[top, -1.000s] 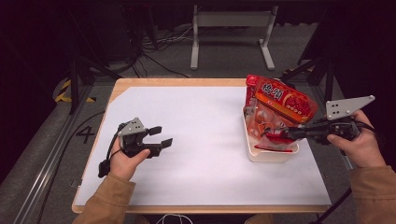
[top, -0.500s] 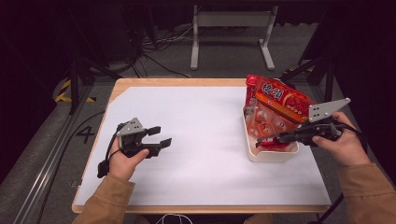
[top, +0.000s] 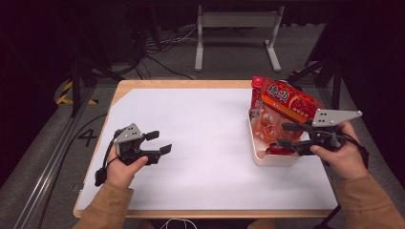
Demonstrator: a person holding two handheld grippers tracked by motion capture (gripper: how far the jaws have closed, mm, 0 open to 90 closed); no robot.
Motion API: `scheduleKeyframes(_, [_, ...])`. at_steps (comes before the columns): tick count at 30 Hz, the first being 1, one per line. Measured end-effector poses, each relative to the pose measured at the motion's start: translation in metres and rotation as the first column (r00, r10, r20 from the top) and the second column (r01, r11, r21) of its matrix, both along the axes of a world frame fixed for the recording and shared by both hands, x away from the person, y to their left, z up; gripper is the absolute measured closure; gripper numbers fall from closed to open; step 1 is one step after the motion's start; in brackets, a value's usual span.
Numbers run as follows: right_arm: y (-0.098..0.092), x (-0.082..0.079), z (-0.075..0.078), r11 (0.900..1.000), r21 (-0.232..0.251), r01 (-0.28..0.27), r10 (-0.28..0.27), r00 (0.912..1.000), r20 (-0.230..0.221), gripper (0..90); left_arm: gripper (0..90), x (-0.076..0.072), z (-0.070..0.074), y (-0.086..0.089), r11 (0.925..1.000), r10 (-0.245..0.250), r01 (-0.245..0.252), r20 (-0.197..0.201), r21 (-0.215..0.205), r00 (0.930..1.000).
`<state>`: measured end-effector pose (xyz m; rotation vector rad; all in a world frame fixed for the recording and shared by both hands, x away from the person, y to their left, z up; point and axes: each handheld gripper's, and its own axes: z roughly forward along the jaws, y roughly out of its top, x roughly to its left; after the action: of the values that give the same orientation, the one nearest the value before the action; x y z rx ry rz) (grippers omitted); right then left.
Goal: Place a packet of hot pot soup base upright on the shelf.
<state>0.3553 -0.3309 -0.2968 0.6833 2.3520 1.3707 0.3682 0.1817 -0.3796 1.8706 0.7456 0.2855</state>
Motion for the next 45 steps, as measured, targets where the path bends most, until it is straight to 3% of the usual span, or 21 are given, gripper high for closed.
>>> scheduleKeyframes(1, [0.0,0.0,0.0,1.0,0.0,0.0,0.0,1.0,0.0,39.3,26.6,0.0,0.0,0.0,1.0,0.0,0.0,0.0,0.0,1.0])
scheduleKeyframes(2, [0.013,-0.007,0.001,1.0,0.021,0.02,-0.021,0.9993,0.033,37.9,26.3,-0.005,0.0,0.003,1.0,-0.001,0.001,0.005,0.003,1.0])
scheduleKeyframes(4, [0.024,-0.012,0.001,0.998,0.046,0.042,-0.045,0.9976,0.054,35.7,25.7,-0.011,0.0,0.007,1.0,0.005,-0.005,0.01,0.004,0.9999])
scheduleKeyframes(11, [0.057,-0.023,-0.009,0.994,0.061,0.091,-0.095,0.9932,0.067,31.2,23.8,-0.025,0.0,0.019,0.9998,0.022,-0.022,0.012,-0.002,0.9997])
scheduleKeyframes(12, [0.064,-0.023,-0.015,0.989,0.074,0.125,-0.129,0.9901,0.056,29.5,23.7,-0.028,-0.001,0.023,0.9996,0.029,-0.029,0.016,-0.001,0.9995])
scheduleKeyframes(18, [0.081,-0.027,-0.033,0.985,0.117,0.128,-0.135,0.9893,0.054,28.2,22.6,-0.038,-0.004,0.035,0.9991,0.04,-0.04,0.004,-0.017,0.9992])
scheduleKeyframes(21, [0.087,-0.029,-0.039,0.984,0.112,0.139,-0.147,0.9869,0.065,27.4,22.1,-0.042,-0.007,0.039,0.9987,0.045,-0.045,0.002,-0.022,0.999])
scheduleKeyframes(27, [0.107,-0.037,-0.07,0.978,0.137,0.159,-0.169,0.9831,0.069,26.2,21.0,-0.05,-0.016,0.043,0.9981,0.056,-0.056,-0.001,-0.025,0.9984])
scheduleKeyframes(29, [0.111,-0.039,-0.08,0.977,0.127,0.169,-0.181,0.9795,0.088,26.2,20.2,-0.053,-0.02,0.043,0.9981,0.055,-0.056,-0.005,-0.027,0.9984])
scheduleKeyframes(31, [0.115,-0.038,-0.088,0.979,0.12,0.162,-0.171,0.9826,0.071,25.9,19.9,-0.053,-0.023,0.044,0.9982,0.053,-0.053,-0.005,-0.027,0.9986])
scheduleKeyframes(34, [0.116,-0.036,-0.096,0.977,0.114,0.178,-0.188,0.9784,0.085,25.4,19.3,-0.053,-0.027,0.044,0.9985,0.045,-0.045,-0.005,-0.032,0.999])
scheduleKeyframes(40, [0.117,-0.031,-0.112,0.977,0.11,0.183,-0.191,0.9792,0.068,25.0,18.0,-0.052,-0.035,0.042,0.9989,0.034,-0.034,-0.002,-0.033,0.9994])
scheduleKeyframes(45, [0.119,-0.028,-0.128,0.977,0.088,0.194,-0.202,0.9752,0.09,25.0,17.0,-0.049,-0.042,0.041,0.9989,0.024,-0.024,0.007,-0.041,0.9997])
